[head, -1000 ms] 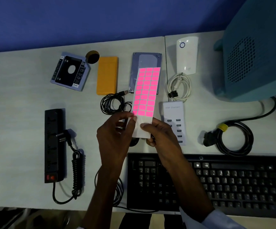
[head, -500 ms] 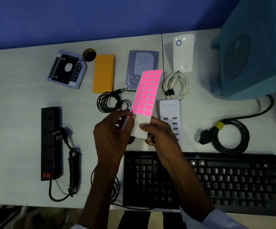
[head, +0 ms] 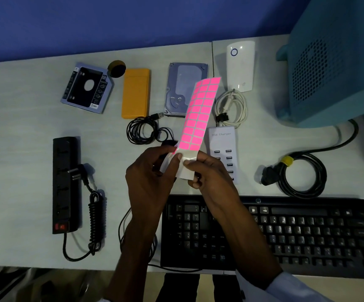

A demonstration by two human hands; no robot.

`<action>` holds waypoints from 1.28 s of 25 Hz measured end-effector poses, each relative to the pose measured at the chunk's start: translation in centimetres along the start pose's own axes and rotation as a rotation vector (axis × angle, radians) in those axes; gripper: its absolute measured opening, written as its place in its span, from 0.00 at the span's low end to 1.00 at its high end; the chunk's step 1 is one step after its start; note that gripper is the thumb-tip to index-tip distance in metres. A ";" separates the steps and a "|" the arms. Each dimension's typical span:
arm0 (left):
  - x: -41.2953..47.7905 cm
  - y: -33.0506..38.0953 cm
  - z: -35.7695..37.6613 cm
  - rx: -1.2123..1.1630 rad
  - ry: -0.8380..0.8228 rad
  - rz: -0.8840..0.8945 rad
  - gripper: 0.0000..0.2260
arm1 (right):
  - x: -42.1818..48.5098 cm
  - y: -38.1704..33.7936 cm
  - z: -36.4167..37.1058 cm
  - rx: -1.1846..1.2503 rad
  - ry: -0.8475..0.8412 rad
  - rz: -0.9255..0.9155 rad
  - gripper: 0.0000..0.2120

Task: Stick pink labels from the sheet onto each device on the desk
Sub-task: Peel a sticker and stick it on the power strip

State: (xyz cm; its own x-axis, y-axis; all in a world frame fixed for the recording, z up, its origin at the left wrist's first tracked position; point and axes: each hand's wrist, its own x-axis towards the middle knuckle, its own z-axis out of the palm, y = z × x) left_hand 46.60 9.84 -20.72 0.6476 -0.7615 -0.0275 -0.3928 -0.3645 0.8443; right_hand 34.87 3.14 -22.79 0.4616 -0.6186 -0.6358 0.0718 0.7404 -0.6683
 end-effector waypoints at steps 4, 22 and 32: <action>0.1 0.1 -0.2 -0.020 0.026 -0.008 0.07 | -0.2 0.2 0.0 0.062 0.007 0.038 0.10; -0.7 -3.2 -9.2 -0.106 0.035 -0.028 0.05 | -1.2 0.5 8.8 -0.283 -0.106 -0.018 0.05; -2.1 -10.5 -12.6 0.616 0.239 -0.344 0.27 | 0.6 4.4 13.8 -0.334 -0.095 -0.032 0.04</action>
State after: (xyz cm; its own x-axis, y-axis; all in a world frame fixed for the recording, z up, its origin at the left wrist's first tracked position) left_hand 57.57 22.00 -22.76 0.8968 -0.4384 -0.0599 -0.3915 -0.8493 0.3542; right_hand 47.70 9.63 -20.82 0.5449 -0.6012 -0.5845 -0.1987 0.5846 -0.7866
